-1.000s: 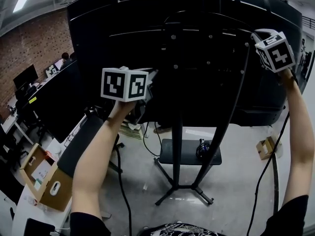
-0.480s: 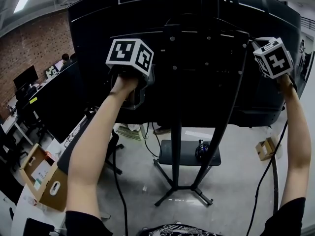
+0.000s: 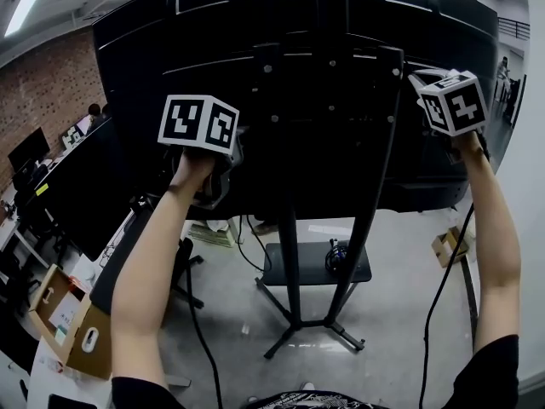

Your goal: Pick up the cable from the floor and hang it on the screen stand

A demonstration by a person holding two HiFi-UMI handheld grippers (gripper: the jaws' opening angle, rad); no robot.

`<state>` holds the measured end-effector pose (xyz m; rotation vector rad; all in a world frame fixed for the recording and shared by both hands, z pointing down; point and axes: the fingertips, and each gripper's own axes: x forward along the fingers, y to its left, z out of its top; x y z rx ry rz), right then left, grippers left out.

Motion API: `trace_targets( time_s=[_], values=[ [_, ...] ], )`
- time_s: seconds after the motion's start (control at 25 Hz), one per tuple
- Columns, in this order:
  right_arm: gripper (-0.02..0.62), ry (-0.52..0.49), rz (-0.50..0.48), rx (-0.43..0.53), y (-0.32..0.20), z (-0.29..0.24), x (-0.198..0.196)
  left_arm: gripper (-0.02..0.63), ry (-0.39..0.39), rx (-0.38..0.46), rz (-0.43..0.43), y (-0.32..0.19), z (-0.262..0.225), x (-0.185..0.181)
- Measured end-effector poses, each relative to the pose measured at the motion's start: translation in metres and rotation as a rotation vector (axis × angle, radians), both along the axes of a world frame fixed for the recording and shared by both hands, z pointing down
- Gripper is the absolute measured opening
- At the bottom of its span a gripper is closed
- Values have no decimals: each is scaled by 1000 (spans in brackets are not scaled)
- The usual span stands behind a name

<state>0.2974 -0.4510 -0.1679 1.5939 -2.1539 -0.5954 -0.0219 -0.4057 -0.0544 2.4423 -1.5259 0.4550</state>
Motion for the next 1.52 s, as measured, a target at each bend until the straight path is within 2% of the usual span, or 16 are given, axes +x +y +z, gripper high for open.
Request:
trace_targets(
  time_s=[0.12, 0.36, 0.52, 0.64, 0.8, 0.96, 1.24, 1.52],
  values=[
    [12, -104, -54, 0, 5, 11, -7, 14, 4, 39, 3, 0, 0, 2],
    [23, -273, -137, 76, 6, 13, -24, 20, -7, 134, -30, 5, -1, -11],
    [49, -256, -118, 151, 12, 20, -15, 32, -36, 265, -66, 6, -5, -7],
    [49, -242, -94, 158, 18, 32, -13, 52, -69, 313, -97, 15, -3, -11],
    [49, -255, -71, 146, 31, 48, -11, 57, -77, 328, -106, 27, 4, -12],
    [49, -283, -41, 127, 51, 69, -20, 57, -77, 329, -66, 42, 15, -12],
    [35, -318, -39, 56, 100, 117, -64, 55, -62, 335, -8, 79, 46, -22],
    [6, -369, -55, -3, 161, 169, -106, 55, -21, 324, 67, 123, 82, -9]
  ],
)
